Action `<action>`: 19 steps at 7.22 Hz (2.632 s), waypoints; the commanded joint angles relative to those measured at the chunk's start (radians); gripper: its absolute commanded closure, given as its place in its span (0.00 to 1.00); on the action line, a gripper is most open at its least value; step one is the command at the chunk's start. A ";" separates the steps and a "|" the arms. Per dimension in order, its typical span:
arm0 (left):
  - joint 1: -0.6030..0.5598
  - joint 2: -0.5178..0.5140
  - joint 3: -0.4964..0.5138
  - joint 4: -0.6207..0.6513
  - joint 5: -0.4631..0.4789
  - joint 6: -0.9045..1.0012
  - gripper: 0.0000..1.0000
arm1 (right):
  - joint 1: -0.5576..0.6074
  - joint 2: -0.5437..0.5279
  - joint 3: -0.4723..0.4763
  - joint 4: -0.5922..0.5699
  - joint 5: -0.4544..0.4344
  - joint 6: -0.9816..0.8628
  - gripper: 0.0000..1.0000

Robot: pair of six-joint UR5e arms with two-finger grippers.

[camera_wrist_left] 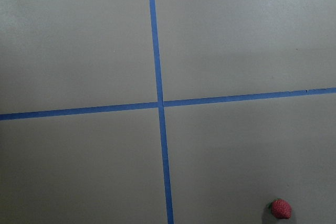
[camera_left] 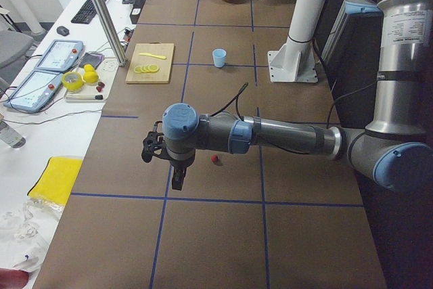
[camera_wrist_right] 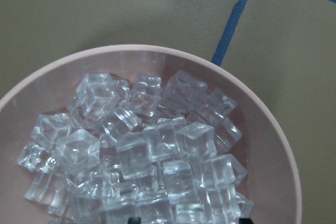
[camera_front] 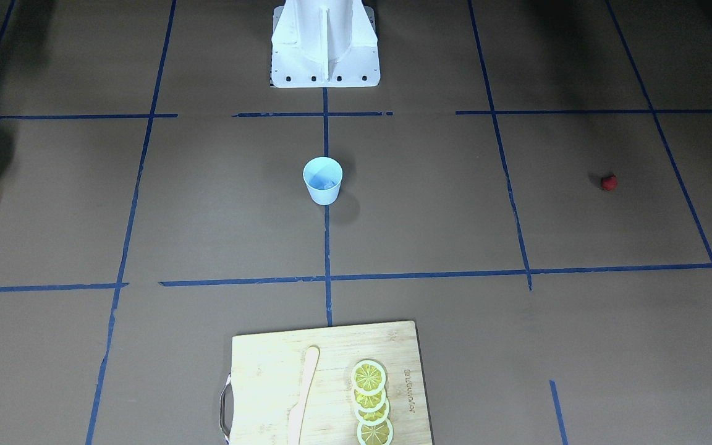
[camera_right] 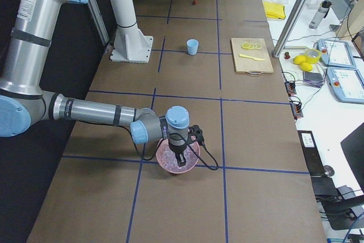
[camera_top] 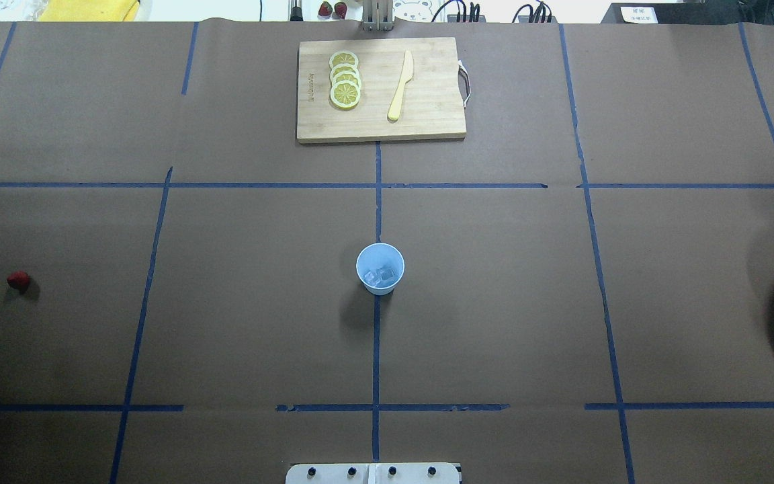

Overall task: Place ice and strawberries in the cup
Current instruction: 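Move the right gripper back over the pink bowl of ice, then lower the right gripper into the pink bowl and grasp an ice cube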

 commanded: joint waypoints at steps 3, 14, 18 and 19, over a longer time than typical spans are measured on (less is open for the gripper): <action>0.000 0.000 -0.002 0.001 0.000 0.000 0.00 | -0.014 0.000 -0.009 -0.002 0.000 -0.005 0.31; 0.000 0.001 -0.015 0.002 0.000 0.000 0.00 | -0.025 0.017 -0.022 0.001 0.007 -0.005 0.32; 0.000 0.001 -0.017 0.002 0.000 -0.002 0.00 | -0.023 0.009 -0.023 0.001 -0.001 -0.010 0.32; 0.000 0.001 -0.018 0.002 -0.002 -0.002 0.00 | -0.023 0.009 -0.023 0.001 -0.001 -0.013 0.35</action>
